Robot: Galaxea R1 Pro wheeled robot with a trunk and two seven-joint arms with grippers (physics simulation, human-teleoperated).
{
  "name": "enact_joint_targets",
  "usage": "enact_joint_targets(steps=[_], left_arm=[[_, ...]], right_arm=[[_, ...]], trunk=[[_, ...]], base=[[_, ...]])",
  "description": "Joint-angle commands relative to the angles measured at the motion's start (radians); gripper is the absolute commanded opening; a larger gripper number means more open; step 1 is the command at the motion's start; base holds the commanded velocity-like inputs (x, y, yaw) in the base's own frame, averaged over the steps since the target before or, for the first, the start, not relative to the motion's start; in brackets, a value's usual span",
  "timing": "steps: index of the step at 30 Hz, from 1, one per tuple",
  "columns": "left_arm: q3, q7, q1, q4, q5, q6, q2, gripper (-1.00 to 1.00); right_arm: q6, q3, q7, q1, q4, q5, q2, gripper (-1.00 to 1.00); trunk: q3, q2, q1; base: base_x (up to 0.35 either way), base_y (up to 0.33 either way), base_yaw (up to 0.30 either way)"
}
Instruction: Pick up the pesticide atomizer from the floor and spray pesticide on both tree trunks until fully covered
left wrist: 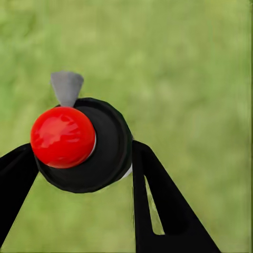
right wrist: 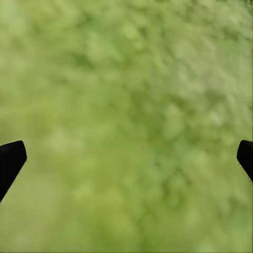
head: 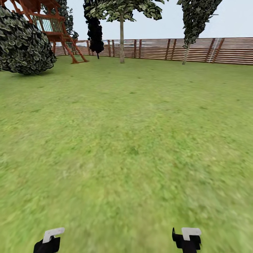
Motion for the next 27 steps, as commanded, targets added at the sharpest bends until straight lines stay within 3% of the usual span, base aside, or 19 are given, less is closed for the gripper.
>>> enact_joint_targets(steps=[1,11,27], left_arm=[[0.000,0.000,0.000,0.000,0.000,0.000,0.000,-1.00],[0.000,0.000,0.000,0.000,-0.002,0.000,0.001,-1.00],[0.000,0.000,0.000,0.000,-0.002,0.000,0.001,-1.00]], right_arm=[[0.000,0.000,0.000,0.000,0.000,0.000,0.000,1.00],[0.000,0.000,0.000,0.000,0.000,0.000,0.000,1.00],[0.000,0.000,0.000,0.000,0.000,0.000,0.000,1.00]], trunk=[[0.000,0.000,0.000],[0.000,0.000,0.000],[0.000,0.000,0.000]], base=[[0.339,0.000,0.000],[0.339,0.000,-0.104],[0.339,0.000,-0.005]])
